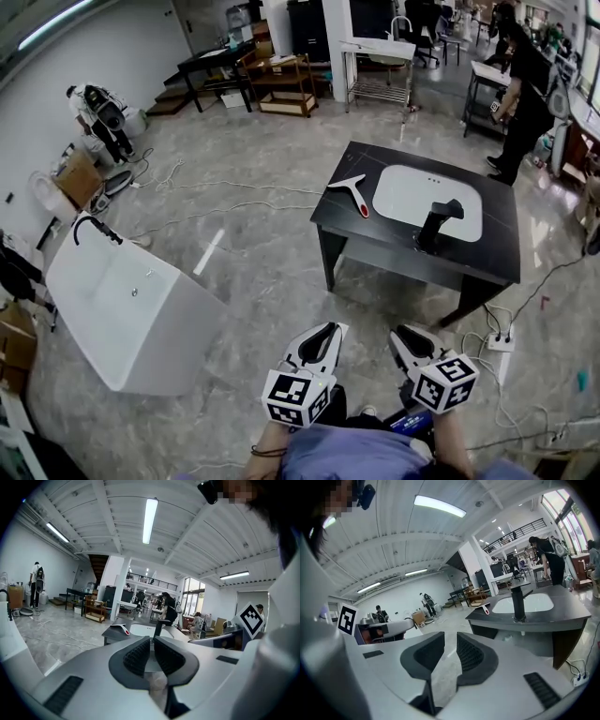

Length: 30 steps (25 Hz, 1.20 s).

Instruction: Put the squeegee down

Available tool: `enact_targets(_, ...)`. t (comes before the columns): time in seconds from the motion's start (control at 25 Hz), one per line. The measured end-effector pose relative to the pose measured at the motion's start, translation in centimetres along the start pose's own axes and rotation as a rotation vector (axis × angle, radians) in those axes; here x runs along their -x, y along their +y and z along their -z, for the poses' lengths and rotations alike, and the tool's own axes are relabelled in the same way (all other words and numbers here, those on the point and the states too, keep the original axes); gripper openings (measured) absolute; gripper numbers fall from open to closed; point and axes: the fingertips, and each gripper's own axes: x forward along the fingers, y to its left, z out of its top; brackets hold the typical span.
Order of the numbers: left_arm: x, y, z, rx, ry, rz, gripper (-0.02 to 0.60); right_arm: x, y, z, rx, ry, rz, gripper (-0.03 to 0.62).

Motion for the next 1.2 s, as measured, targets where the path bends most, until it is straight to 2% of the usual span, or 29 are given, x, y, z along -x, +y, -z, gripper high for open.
enact_targets(0.52,4.8,-7.0,2.1,-0.031,-0.033,0.006,0.040,7.3,2.8,3.5,0.012,-0.009,-0.058,0.092)
enact_targets(1.2,8.0,-9.7,3.7,-0.063,-0.030,-0.003,0.040,10.4,3.6,4.5,0.015,-0.036,-0.063,0.089)
